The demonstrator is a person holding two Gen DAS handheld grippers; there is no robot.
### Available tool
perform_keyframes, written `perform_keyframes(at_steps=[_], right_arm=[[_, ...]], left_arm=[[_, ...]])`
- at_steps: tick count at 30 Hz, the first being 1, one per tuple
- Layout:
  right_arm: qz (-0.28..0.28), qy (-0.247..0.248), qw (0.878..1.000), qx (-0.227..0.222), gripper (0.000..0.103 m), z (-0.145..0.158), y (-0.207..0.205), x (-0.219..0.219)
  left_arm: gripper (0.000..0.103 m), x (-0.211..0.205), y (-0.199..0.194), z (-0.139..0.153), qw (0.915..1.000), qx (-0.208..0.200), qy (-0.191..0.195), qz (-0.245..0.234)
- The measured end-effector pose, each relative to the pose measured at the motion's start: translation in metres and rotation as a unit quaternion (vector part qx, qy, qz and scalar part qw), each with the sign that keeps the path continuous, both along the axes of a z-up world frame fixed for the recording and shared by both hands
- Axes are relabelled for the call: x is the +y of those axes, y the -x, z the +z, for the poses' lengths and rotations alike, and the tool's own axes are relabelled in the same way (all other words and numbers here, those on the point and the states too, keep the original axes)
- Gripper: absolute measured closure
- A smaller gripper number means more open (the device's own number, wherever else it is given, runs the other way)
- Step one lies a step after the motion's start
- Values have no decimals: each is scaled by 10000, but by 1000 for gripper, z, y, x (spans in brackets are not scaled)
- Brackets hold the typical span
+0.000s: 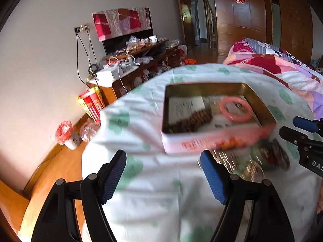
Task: Organize jewelry
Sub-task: 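Withdraw both open tools from the tin toward the remaining jewelry, then close the left tool on the silver metal-band watch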
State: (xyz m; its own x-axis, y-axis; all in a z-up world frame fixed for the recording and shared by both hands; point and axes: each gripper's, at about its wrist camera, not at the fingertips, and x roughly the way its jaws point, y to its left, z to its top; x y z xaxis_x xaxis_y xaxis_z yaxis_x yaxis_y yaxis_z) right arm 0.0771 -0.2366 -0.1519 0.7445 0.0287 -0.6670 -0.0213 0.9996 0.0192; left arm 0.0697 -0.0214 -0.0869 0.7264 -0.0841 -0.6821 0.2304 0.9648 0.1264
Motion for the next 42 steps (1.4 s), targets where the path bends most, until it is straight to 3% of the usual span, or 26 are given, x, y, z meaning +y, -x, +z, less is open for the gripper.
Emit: perform_keyframes(at_steps=[9,19,22,24,25,26,30,32,37,42], right_arm=[[-69,-151,9998,138,41,-19,37,0],[-183,-96,9997,135,39,-28,46,-3],[-210,-114,9996,140,39,-30,45,-4],[-212,-121,9996,150,39,-31,45,-4],[-215,-117,9996,150,39,-31,45,-4],[-224,-113,9996,145,39,-31,45,-4],[-238,-97,9996,139,37,-33,45,-4],[-246,-97,9996,135,37,-33,45,-5],[-241,-103,9996,137,37,-33,45,-5],[-268,-147,9994,138,37,-32,44,-9]], left_arm=[[27,-17,45,-13,9976,462,353,-373],[27,-45,50,-32,9944,743,179,-732],[27,-41,47,-37,9931,837,350,-746],[35,-38,46,-37,9923,871,446,-762],[50,-37,46,-37,9913,902,510,-806],[55,-37,46,-35,9911,906,526,-826],[68,-35,49,-31,9911,838,555,-876],[82,-32,48,-27,9915,785,576,-858],[87,-25,44,-25,9905,827,703,-846],[89,-21,45,-14,9931,573,606,-821]])
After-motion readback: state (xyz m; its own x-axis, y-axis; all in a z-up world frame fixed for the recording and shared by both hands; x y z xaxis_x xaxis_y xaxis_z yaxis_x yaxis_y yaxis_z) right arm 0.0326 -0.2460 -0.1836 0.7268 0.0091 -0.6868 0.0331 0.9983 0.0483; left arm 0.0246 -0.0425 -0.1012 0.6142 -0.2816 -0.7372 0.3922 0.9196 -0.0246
